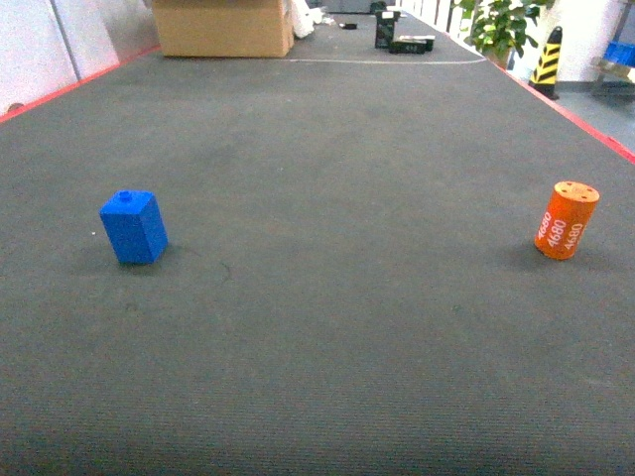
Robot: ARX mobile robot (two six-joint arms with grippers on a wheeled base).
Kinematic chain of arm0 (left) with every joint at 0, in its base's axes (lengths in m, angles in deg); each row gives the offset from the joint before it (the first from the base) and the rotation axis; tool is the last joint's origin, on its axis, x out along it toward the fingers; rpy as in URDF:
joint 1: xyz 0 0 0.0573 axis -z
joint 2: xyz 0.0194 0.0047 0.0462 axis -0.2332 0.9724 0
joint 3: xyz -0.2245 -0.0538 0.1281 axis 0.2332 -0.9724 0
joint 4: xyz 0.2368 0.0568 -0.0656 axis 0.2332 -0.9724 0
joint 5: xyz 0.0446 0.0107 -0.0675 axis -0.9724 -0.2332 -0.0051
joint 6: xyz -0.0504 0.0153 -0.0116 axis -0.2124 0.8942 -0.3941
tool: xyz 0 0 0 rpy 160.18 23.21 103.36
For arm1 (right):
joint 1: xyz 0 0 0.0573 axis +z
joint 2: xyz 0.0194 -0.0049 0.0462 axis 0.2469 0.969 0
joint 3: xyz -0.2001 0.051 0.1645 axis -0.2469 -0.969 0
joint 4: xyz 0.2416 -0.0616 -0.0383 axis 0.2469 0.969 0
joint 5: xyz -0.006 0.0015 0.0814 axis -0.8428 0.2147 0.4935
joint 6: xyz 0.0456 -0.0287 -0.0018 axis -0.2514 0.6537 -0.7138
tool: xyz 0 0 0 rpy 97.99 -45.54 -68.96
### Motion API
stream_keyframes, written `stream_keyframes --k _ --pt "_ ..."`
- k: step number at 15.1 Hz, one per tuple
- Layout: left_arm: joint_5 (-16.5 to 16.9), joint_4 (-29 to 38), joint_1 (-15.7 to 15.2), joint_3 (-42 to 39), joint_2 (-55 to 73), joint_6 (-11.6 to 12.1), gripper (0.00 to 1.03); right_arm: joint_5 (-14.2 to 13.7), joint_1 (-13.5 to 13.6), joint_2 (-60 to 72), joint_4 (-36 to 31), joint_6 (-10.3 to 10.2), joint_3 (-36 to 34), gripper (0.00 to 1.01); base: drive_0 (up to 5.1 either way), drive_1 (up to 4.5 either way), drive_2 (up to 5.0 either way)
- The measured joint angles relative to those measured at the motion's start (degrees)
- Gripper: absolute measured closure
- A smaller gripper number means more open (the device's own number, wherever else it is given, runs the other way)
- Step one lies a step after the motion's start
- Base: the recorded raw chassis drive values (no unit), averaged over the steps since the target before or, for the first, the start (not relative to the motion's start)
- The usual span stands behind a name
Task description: Sort blue parts and orange caps into right shelf containers
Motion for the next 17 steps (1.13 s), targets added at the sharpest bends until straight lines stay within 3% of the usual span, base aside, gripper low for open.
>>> stream_keyframes --k 17 --pt "0.00 0.00 0.00 0.00 0.00 0.00 0.05 0.00 0.00 0.00 0.00 0.00 0.00 0.03 0.0 0.00 0.0"
